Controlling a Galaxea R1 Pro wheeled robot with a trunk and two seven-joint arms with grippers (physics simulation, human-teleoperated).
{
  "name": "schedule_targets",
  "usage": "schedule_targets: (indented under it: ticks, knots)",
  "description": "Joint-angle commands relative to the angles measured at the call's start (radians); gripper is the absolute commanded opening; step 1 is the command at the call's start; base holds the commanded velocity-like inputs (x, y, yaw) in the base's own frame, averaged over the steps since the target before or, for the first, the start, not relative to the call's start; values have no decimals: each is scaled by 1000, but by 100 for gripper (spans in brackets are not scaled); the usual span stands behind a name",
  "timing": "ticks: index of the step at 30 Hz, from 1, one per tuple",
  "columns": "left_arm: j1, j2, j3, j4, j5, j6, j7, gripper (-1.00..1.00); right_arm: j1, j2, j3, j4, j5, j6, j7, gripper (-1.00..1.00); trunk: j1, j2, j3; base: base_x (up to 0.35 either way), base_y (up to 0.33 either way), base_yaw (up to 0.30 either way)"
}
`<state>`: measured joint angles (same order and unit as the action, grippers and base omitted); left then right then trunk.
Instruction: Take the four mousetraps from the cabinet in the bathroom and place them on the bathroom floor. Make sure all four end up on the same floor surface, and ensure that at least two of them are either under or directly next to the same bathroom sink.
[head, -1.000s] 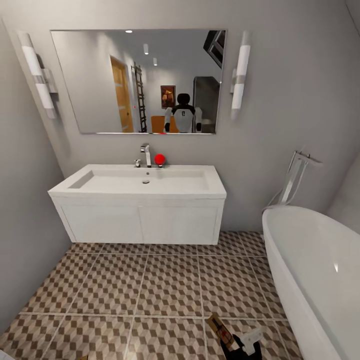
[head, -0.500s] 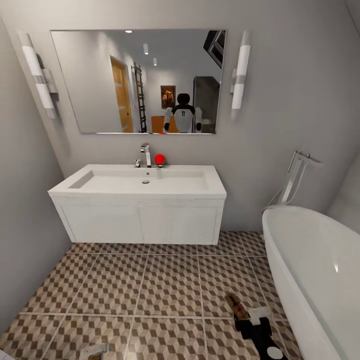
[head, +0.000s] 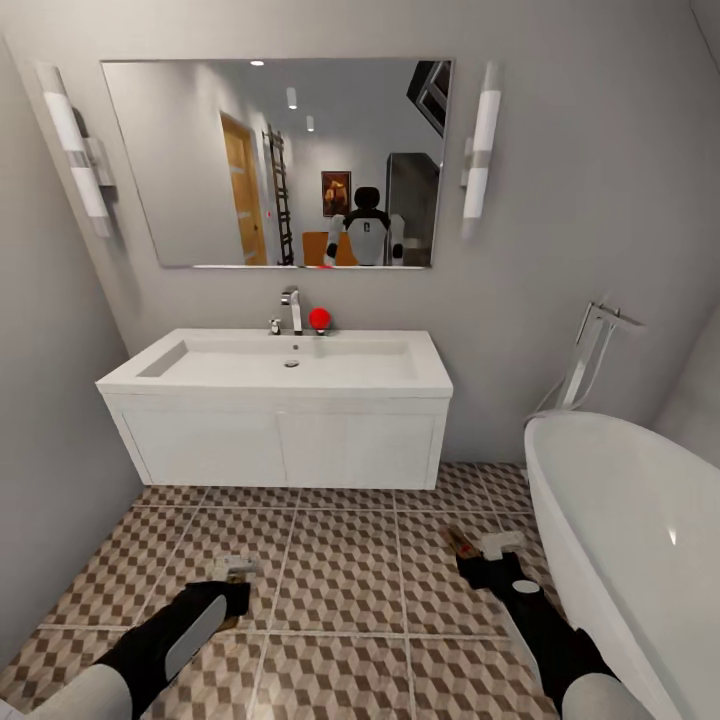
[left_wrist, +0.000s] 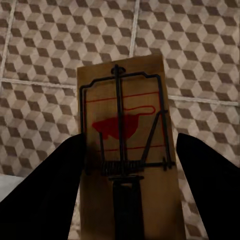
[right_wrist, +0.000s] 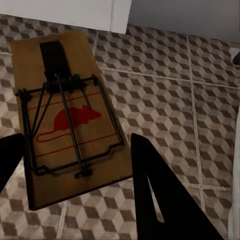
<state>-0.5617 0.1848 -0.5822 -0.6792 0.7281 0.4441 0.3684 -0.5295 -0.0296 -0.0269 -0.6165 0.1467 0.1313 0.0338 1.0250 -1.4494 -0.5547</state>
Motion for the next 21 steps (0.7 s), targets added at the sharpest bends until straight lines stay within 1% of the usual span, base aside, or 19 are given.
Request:
schedule_targets:
  ticks: [1, 3, 6, 8, 9, 10, 12, 13, 16, 18, 21]
  knots:
    - [-8, 2, -7, 4, 12, 2, 10, -100, -6, 1, -3, -2, 6, 15, 17, -100, 0, -1, -1, 0, 0, 0]
    - [-20, 2, -7, 28, 11, 1, 10, -100, -17, 3, -4, -2, 6, 32, 36, -100, 0, -1, -1, 0, 0, 0]
    - [-28, -2, -10, 82, 7, -27, 10, -100, -24, 19, -4, 5, 7, 40, 50, -100, 0, -1, -1, 0, 0, 0]
    - [-30, -7, -14, 110, 6, -84, 8, -100, -26, 30, -3, 8, 8, 40, 52, -100, 0, -1, -1, 0, 0, 0]
    - [-31, -9, -17, 122, 5, -130, 5, -100, -27, 35, -3, 6, 9, 40, 54, -100, 0, -1, -1, 0, 0, 0]
    - [-31, -10, -17, 125, 4, -153, 2, -100, -27, 37, -3, 6, 9, 40, 55, -100, 0, -1, -1, 0, 0, 0]
    - [-32, -13, -20, 130, 2, -218, -17, -100, -28, 41, 0, 2, 9, 38, 58, -100, 0, -1, -1, 0, 0, 0]
    - [-32, -18, -22, 129, 1, -235, -26, -100, -28, 42, 1, 0, 10, 34, 59, -100, 0, -1, -1, 0, 0, 0]
    - [-32, -31, -26, 114, -1, -251, -35, -100, -29, 43, 2, -5, 11, 17, 58, -100, 0, -1, -1, 0, 0, 0]
    - [-32, -34, -28, 96, -2, -254, -36, -100, -29, 42, 1, -20, 12, 10, 57, -100, 0, -1, -1, 0, 0, 0]
    - [-32, -32, -29, 76, -2, -256, -36, -100, -28, 40, 2, -83, 13, 8, 55, -100, 0, -1, -1, 0, 0, 0]
